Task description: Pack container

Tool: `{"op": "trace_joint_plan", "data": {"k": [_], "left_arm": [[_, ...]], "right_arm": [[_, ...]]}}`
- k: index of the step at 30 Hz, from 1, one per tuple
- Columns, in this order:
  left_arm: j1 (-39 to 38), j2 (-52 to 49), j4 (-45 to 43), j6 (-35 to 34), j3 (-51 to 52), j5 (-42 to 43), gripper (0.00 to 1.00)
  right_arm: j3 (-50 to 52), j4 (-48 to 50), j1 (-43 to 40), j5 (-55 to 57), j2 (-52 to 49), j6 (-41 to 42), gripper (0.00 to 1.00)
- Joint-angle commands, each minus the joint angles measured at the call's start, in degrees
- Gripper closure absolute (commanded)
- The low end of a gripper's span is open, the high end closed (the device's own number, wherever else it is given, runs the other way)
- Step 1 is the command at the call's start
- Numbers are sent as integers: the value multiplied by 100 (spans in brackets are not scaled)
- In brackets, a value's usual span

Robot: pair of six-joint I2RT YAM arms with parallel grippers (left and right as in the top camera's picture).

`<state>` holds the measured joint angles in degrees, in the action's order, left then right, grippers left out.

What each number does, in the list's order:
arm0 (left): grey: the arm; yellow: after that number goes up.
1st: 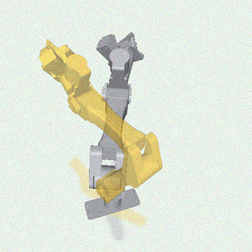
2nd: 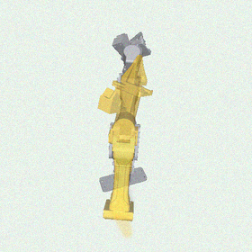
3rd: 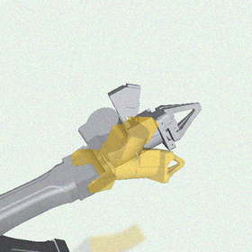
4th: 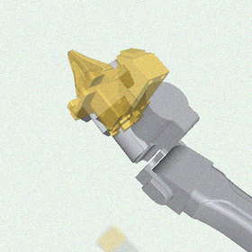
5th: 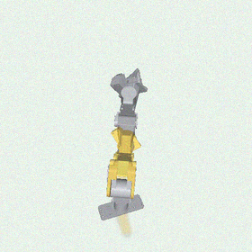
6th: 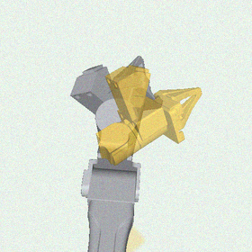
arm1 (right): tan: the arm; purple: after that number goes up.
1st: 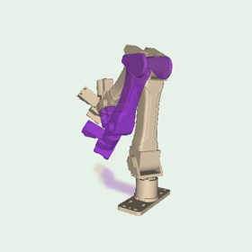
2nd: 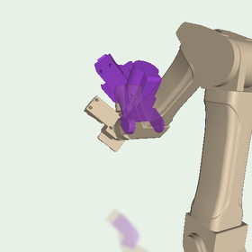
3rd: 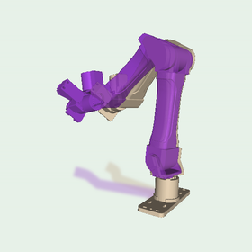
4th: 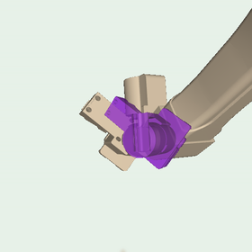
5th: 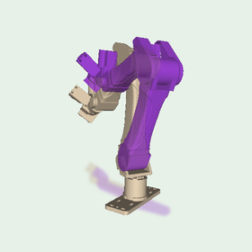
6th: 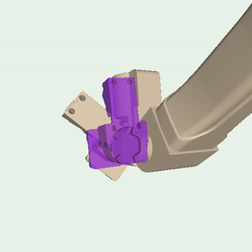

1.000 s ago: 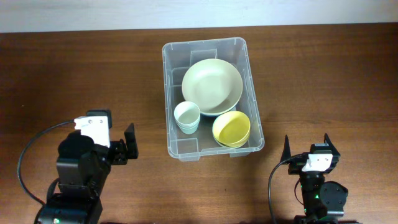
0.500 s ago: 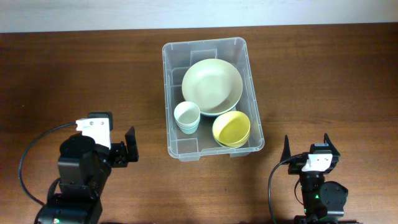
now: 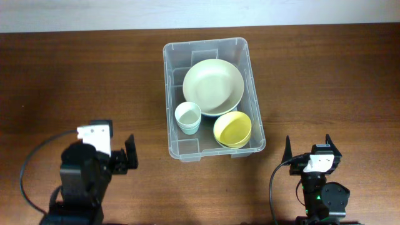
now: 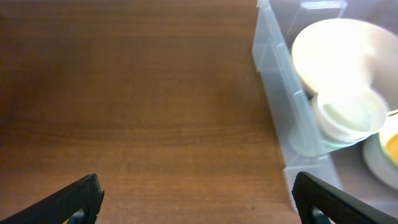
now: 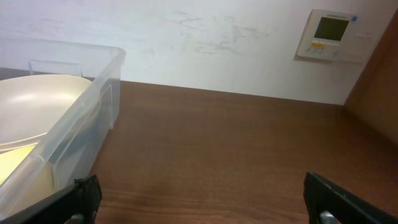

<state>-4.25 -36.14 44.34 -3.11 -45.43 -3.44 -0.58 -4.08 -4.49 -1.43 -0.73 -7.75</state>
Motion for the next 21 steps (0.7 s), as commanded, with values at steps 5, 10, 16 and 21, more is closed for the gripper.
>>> {"op": "trace_joint_plan", "data": {"k": [5, 10, 16, 21], "left_arm": [[68, 1805, -1196, 149, 2015, -221, 0], [66, 2702, -3123, 160, 3279, -483, 0], [68, 3167, -4854, 739, 4151, -505, 0], [68, 3425, -5034, 1025, 4406, -498, 0]], "right_arm": [[26, -22, 35, -92, 31, -39, 1], [26, -22, 35, -92, 31, -39, 1], [26, -22, 35, -92, 31, -39, 1], [26, -22, 35, -92, 31, -39, 1]]}}
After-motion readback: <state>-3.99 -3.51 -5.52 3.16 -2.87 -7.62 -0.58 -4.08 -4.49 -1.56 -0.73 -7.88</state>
